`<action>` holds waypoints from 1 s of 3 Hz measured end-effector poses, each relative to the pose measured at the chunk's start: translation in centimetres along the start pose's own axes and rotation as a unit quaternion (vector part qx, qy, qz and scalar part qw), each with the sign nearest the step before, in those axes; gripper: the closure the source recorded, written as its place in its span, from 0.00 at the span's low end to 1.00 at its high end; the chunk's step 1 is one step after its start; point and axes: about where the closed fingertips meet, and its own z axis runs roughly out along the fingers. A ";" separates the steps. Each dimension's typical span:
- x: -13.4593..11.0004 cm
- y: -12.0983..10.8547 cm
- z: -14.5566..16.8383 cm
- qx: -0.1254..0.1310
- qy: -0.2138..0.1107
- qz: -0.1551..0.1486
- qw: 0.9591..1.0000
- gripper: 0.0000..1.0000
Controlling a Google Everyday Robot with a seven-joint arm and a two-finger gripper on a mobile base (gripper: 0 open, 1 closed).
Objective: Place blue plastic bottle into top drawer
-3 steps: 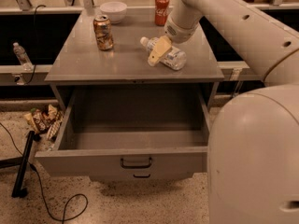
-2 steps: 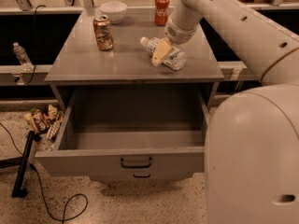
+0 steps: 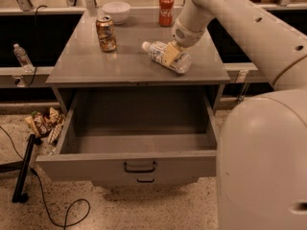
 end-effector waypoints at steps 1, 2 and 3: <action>0.9 2.4 -1.3 -0.034 -0.018 -0.048 0.998 0.99; 2.3 4.9 -3.0 -0.071 -0.041 -0.101 0.992 1.00; 5.1 8.8 -5.3 -0.111 -0.065 -0.173 0.976 1.00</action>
Offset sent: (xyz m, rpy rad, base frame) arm -0.1073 0.0117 0.0312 0.1351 -0.0395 0.4377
